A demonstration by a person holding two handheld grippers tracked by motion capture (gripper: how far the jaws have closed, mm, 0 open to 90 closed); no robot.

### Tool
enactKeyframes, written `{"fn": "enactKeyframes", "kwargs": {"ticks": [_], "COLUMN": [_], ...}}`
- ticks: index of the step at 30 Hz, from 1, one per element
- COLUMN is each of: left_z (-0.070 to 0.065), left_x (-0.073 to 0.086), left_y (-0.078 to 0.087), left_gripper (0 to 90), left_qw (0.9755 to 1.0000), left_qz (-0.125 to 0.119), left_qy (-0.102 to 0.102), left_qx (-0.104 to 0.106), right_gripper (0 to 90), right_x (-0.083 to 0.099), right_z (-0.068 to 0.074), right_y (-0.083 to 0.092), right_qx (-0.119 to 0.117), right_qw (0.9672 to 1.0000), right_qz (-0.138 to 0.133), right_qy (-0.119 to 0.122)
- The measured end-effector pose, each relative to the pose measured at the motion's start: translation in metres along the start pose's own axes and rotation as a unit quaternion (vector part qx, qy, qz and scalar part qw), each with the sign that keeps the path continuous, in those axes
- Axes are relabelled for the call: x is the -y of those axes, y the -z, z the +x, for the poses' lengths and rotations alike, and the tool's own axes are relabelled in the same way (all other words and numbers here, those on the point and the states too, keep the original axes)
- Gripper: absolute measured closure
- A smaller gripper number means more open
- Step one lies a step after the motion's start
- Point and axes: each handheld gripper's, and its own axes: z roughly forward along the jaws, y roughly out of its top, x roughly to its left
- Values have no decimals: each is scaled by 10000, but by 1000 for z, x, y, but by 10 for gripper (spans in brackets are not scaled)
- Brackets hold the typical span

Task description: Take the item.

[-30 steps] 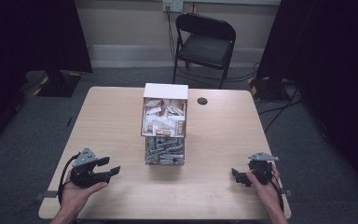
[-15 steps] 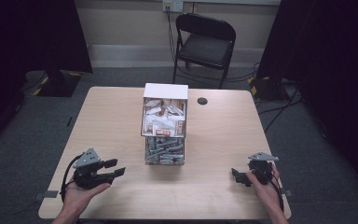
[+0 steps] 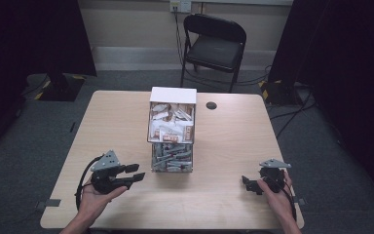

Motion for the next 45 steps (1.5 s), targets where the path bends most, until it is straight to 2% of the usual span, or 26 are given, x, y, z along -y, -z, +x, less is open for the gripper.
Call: {"fn": "enactKeyframes", "kwargs": {"ticks": [5,8,10,11,16,17,22,25,32,33,34,37,39,42,45], "left_z": [-4,-5,-6,-8,-12,-14,-18,-21,-21,-21,-21,-21,-21,-21,-20], "left_x": [-7,-10,-12,-14,-20,-22,-26,-31,-35,-35,-35,-36,-35,-35,-34], "left_y": [-7,-12,-16,-18,-24,-28,-35,-42,-54,-58,-60,-65,-68,-72,-76], "left_gripper": [603,603,602,603,597,583,527,523,586,611,619,668,682,705,710], "left_qw": [9998,10000,9998,9997,9994,9992,9990,9991,9992,9990,9993,9987,9983,9980,9981], "left_qz": [-180,-37,-2,7,-51,-58,-109,-86,-39,22,14,88,146,208,216], "left_qy": [-50,-55,-24,-103,-72,0,33,26,-26,-74,-97,-193,-211,-299,-299], "left_qx": [76,66,195,207,332,385,435,406,406,433,372,457,524,508,497], "right_gripper": [0,0,0,0,0,0,0,0,0,0,0,0,0,0,0], "right_x": [0,0,0,0,0,0,0,0,0,0,0,0,0,0,0], "right_z": [0,0,0,0,0,0,0,0,0,0,0,0,0,0,0], "right_y": [0,0,0,0,0,0,0,0,0,0,0,0,0,0,0], "right_qx": [1,1,0,0,1,1,1,1,0,1,1,0,1,-2,-2], "right_qw": [10000,10000,10000,10000,10000,10000,10000,10000,10000,10000,10000,10000,10000,10000,10000], "right_qz": [0,0,1,0,0,0,1,-1,0,0,1,0,0,0,0], "right_qy": [0,0,-1,0,1,0,-1,1,0,2,-1,0,0,3,3]}}
